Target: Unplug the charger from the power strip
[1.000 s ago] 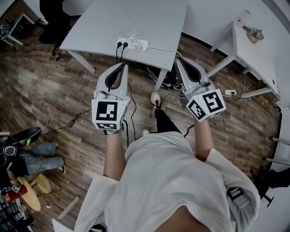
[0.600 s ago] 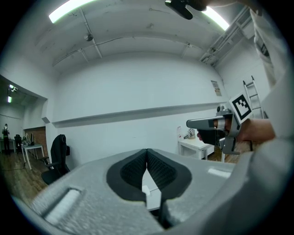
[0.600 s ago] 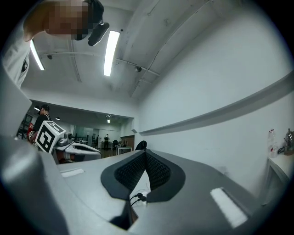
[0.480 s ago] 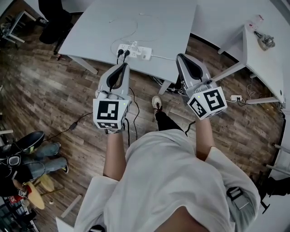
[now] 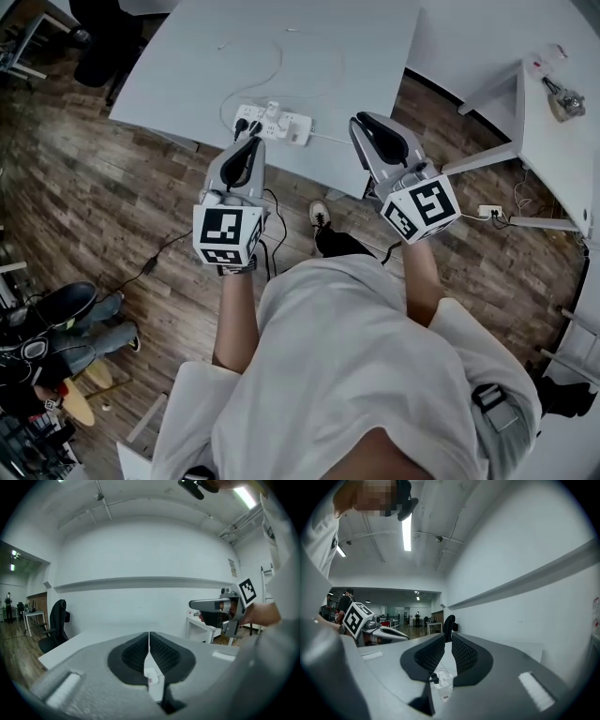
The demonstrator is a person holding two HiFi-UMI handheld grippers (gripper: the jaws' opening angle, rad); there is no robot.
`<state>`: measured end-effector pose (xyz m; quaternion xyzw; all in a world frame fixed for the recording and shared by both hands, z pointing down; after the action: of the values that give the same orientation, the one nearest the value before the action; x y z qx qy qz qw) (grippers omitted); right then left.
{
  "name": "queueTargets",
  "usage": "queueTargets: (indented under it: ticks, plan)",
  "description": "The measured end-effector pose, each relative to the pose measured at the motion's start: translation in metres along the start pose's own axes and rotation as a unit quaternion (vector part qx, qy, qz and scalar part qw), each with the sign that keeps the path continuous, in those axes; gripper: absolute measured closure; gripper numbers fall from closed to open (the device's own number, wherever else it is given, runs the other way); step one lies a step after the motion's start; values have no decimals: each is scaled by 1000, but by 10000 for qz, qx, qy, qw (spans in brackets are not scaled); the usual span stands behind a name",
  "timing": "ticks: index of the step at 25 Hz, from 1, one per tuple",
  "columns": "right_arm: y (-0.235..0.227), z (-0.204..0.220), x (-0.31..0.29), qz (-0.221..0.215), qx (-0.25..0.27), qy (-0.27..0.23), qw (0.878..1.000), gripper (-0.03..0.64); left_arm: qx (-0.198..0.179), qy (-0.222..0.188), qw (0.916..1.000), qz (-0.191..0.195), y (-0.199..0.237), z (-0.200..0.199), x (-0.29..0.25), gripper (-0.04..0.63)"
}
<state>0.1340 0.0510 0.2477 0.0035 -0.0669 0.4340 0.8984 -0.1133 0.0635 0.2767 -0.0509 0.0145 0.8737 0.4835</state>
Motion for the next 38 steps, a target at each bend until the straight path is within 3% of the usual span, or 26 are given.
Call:
queueTargets:
  ticks: [11, 17, 24, 31, 38]
  plan:
    - [-63, 98, -61, -565, -164, 829, 9948, 574, 504, 947, 9942, -56, 17, 71, -65, 549]
    - [-78, 140, -89, -785, -292, 1318, 9877, 572, 902, 1682, 9816, -93, 29, 116, -86, 504]
    - [-82, 194, -109, -865, -607, 1957, 9750, 572, 1242, 2082, 9701, -140, 30, 143, -107, 458]
    - [-73, 251, -127, -990, -699, 2641, 9569, 574, 1284, 2422, 9617, -90, 37, 171, -125, 425]
    - [-67, 288, -132, -1053, -684, 2988, 9460, 572, 1245, 2494, 9601, -223, 35, 195, -135, 417]
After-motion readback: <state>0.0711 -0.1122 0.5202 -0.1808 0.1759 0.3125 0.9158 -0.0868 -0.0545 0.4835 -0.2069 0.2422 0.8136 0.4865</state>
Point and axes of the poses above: the fingertips, and each gripper's own axes: x backward along the fingers, y to its left, z out of its underside, the point moved 9 cm from there along x, backward along the fingers, and after that the axes turned 9 degrees about -y, right-handed, at the moved point
